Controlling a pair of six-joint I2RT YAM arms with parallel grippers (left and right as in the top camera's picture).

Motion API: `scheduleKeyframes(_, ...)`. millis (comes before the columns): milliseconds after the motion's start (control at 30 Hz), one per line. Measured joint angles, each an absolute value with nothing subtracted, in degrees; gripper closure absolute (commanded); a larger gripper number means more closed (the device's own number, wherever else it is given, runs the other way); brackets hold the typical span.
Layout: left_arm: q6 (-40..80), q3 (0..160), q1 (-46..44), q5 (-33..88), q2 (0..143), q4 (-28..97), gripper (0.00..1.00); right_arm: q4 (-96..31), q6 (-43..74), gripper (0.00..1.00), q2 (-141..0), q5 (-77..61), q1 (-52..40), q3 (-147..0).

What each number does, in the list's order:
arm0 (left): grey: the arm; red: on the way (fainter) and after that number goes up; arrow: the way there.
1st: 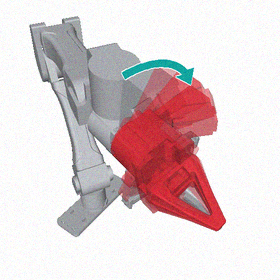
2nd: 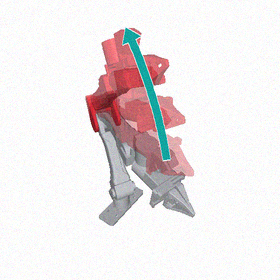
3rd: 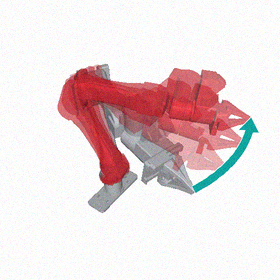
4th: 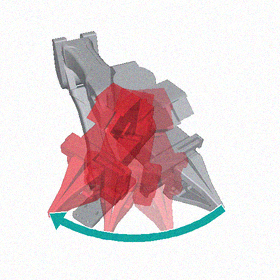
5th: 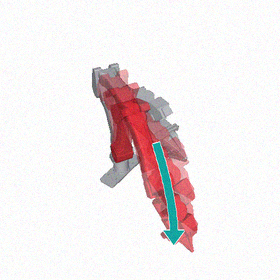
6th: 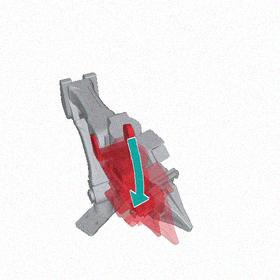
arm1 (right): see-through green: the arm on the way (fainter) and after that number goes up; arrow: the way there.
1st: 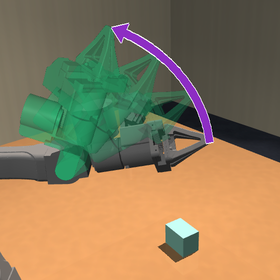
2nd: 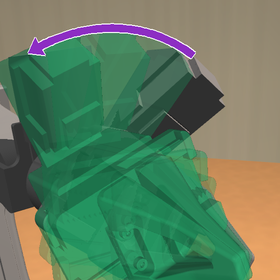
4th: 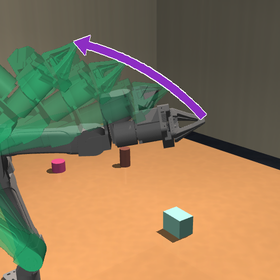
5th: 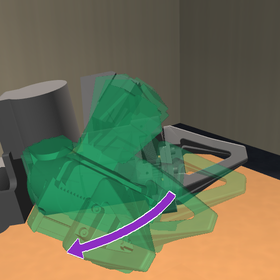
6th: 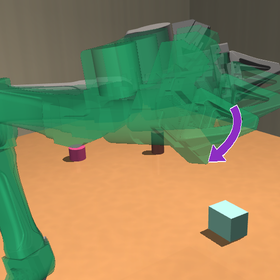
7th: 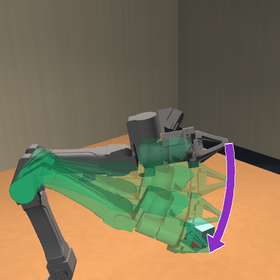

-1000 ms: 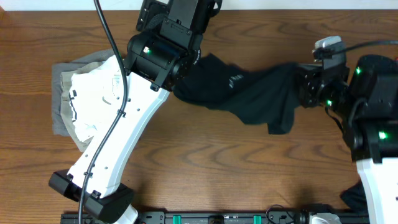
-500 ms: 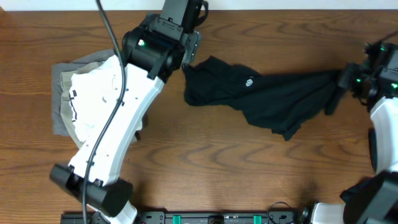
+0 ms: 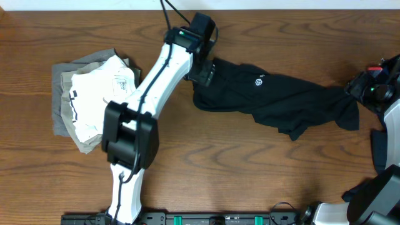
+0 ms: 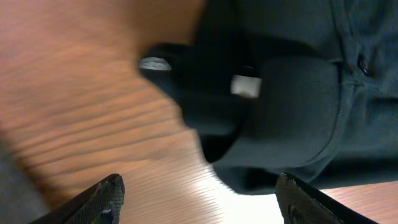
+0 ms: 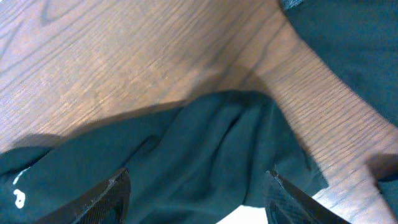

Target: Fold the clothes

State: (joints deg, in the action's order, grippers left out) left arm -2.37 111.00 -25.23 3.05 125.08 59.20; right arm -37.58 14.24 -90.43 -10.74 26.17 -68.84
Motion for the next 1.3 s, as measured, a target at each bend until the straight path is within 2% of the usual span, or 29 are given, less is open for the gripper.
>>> scheduleKeyframes(100,-2.4,111.0,-25.3,7.3,127.2,58.8,0.23,-38.4,14.2,0.33,-90.4,-11.2,25.9,-68.8)
scheduleKeyframes(133,-2.6,111.0,-25.3,8.2,127.6,58.5,0.30,-38.5,14.2,0.33,-90.4,-11.4,25.8,-68.8)
scheduleKeyframes(233,-3.3,111.0,-25.6,10.3,128.2,56.9,0.53,-38.5,14.2,0.33,-90.4,-11.8,25.6,-68.8)
scheduleKeyframes(333,-4.8,111.0,-25.9,11.4,128.4,56.2,0.86,-38.5,14.2,0.33,-90.4,-12.1,25.5,-68.8)
scheduleKeyframes(367,-5.4,111.0,-26.0,11.6,128.4,56.2,0.94,-38.5,14.2,0.33,-90.4,-12.2,25.5,-68.8)
scheduleKeyframes(500,-6.5,111.0,-26.4,12.1,128.6,58.7,0.94,-38.5,14.2,0.33,-90.4,-12.9,25.5,-68.8)
scheduleKeyframes(700,-6.9,111.6,-26.9,12.6,127.8,70.4,0.94,-38.6,14.3,0.35,-90.4,-13.6,25.5,-68.8)
scheduleKeyframes(867,-5.3,114.2,-27.2,13.3,117.8,80.1,0.94,-38.5,14.3,0.39,-90.4,-15.5,25.5,-68.8)
scheduleKeyframes(1100,-4.4,118.4,-28.6,13.3,90.3,72.6,0.94,-38.6,14.3,0.39,-90.4,-17.2,25.5,-68.8)
scheduleKeyframes(1300,-4.3,119.9,-28.6,7.4,83.1,70.0,0.94,-38.6,14.3,0.39,-90.4,-17.3,24.6,-68.8)
